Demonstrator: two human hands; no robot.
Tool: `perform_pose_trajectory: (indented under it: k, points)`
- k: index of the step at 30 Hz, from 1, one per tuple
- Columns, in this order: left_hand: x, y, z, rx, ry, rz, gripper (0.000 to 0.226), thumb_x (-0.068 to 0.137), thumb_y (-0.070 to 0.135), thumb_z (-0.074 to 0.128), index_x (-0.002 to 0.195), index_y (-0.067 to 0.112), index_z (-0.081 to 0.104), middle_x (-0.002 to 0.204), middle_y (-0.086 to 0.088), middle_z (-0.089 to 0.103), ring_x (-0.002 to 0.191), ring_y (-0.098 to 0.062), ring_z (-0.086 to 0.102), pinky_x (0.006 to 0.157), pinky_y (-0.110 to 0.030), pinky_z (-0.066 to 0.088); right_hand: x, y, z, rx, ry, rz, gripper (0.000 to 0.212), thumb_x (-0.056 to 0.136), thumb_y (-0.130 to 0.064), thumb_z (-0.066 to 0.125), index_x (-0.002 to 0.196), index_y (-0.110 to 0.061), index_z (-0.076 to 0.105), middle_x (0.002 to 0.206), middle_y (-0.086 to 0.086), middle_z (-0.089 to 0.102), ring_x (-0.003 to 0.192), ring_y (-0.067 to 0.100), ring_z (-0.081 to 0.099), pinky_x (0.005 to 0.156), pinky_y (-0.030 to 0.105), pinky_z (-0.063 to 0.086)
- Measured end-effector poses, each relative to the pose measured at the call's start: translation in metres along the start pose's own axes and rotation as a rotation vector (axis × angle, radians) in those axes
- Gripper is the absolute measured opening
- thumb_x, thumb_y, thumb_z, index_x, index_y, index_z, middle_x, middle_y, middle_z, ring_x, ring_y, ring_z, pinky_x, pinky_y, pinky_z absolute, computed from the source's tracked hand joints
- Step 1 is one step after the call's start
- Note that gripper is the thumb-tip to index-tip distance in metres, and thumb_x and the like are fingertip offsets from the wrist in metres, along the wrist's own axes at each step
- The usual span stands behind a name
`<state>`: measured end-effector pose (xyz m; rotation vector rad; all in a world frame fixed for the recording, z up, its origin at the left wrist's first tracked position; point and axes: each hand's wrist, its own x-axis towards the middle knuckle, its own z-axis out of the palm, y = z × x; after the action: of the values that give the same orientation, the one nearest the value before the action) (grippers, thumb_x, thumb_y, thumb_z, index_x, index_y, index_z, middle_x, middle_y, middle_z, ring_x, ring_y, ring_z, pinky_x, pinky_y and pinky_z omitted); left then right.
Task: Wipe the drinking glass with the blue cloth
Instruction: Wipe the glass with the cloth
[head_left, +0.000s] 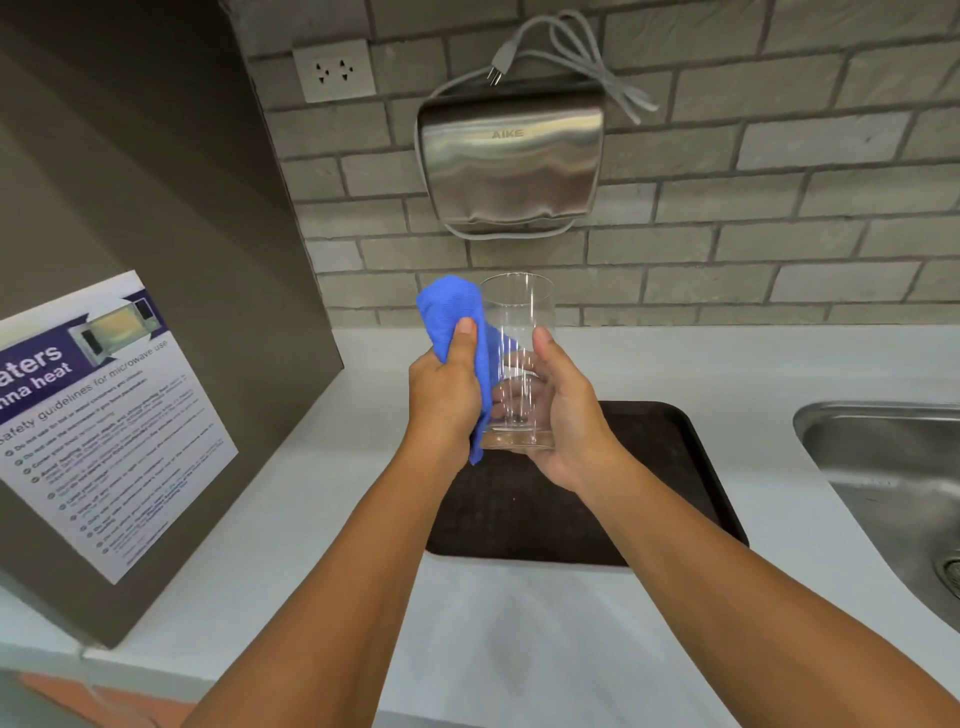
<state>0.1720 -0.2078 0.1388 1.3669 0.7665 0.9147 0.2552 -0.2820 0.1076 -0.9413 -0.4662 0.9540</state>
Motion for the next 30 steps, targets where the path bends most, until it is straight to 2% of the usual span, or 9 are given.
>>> perform_pose_trajectory:
  k: [4, 7, 10, 12, 15, 21, 24, 26, 30]
  points:
    - [0.006, -0.003, -0.004, -0.066, -0.044, -0.15, 0.041, 0.094, 0.048, 0.054, 0.099, 0.011, 0.068, 0.085, -0.011, 0.077, 0.076, -0.03, 0.075, 0.06, -0.038, 0.061, -0.001, -0.001, -0.003, 0.008, -0.03, -0.014, 0.053, 0.077, -0.062, 0.063, 0.098, -0.014, 0.073, 0.074, 0.005, 0.074, 0.066, 0.022, 0.073, 0.061, 0.034, 0.059]
    - [0.003, -0.01, -0.006, -0.119, -0.081, -0.227, 0.043, 0.095, 0.046, 0.055, 0.106, 0.006, 0.068, 0.075, -0.008, 0.077, 0.062, -0.024, 0.074, 0.046, -0.029, 0.055, -0.002, -0.004, -0.002, -0.031, -0.079, -0.054, 0.051, 0.073, -0.063, 0.062, 0.091, -0.019, 0.079, 0.074, 0.005, 0.073, 0.063, 0.021, 0.071, 0.06, 0.032, 0.059]
    - [0.004, -0.017, -0.006, -0.127, -0.038, -0.21, 0.044, 0.096, 0.047, 0.053, 0.108, 0.008, 0.068, 0.086, -0.012, 0.078, 0.072, -0.029, 0.075, 0.055, -0.035, 0.059, -0.002, 0.001, -0.001, -0.06, -0.01, -0.039, 0.05, 0.084, -0.061, 0.059, 0.098, -0.015, 0.074, 0.075, 0.006, 0.073, 0.065, 0.022, 0.072, 0.061, 0.035, 0.059]
    - [0.006, -0.02, -0.006, -0.132, 0.014, -0.18, 0.045, 0.095, 0.05, 0.051, 0.107, 0.01, 0.067, 0.092, -0.015, 0.077, 0.077, -0.031, 0.075, 0.062, -0.038, 0.06, 0.0, 0.006, 0.001, -0.097, 0.078, -0.032, 0.055, 0.09, -0.06, 0.055, 0.11, -0.01, 0.066, 0.085, 0.009, 0.072, 0.075, 0.025, 0.072, 0.07, 0.042, 0.061]
    - [0.005, -0.022, -0.005, -0.167, 0.045, -0.123, 0.044, 0.096, 0.05, 0.05, 0.104, 0.011, 0.069, 0.091, -0.014, 0.077, 0.076, -0.032, 0.075, 0.058, -0.036, 0.059, 0.0, 0.01, 0.004, -0.17, 0.168, -0.037, 0.058, 0.092, -0.063, 0.052, 0.113, -0.012, 0.069, 0.094, 0.01, 0.064, 0.085, 0.027, 0.067, 0.082, 0.047, 0.058]
    - [0.004, -0.022, -0.005, -0.029, 0.116, 0.018, 0.034, 0.097, 0.046, 0.05, 0.083, 0.019, 0.066, 0.076, -0.004, 0.071, 0.065, -0.016, 0.069, 0.052, -0.025, 0.054, 0.005, 0.013, 0.006, -0.217, 0.24, -0.05, 0.036, 0.098, -0.057, 0.046, 0.107, -0.028, 0.065, 0.099, 0.012, 0.069, 0.084, 0.026, 0.069, 0.089, 0.05, 0.057]
    - [0.0, -0.02, -0.001, 0.08, 0.121, 0.13, 0.032, 0.097, 0.047, 0.047, 0.083, 0.024, 0.064, 0.076, 0.0, 0.068, 0.065, -0.015, 0.063, 0.055, -0.028, 0.048, 0.004, 0.012, 0.008, -0.219, 0.189, -0.046, 0.051, 0.079, -0.069, 0.06, 0.105, -0.025, 0.066, 0.091, 0.005, 0.072, 0.08, 0.025, 0.073, 0.083, 0.051, 0.062]
    - [-0.003, -0.019, 0.002, 0.121, 0.109, 0.22, 0.028, 0.097, 0.046, 0.047, 0.085, 0.026, 0.064, 0.073, 0.005, 0.066, 0.062, -0.005, 0.061, 0.057, -0.022, 0.048, 0.003, 0.012, 0.01, -0.252, 0.183, -0.048, 0.067, 0.061, -0.071, 0.072, 0.106, -0.022, 0.065, 0.075, -0.003, 0.072, 0.077, 0.024, 0.072, 0.084, 0.054, 0.062]
    - [-0.004, -0.019, 0.005, 0.216, 0.095, 0.359, 0.026, 0.096, 0.045, 0.049, 0.083, 0.027, 0.062, 0.066, 0.01, 0.061, 0.059, 0.002, 0.058, 0.055, -0.013, 0.045, 0.003, 0.01, 0.008, -0.183, 0.129, -0.05, 0.057, 0.062, -0.063, 0.077, 0.098, -0.019, 0.07, 0.073, 0.005, 0.067, 0.071, 0.024, 0.068, 0.076, 0.048, 0.059]
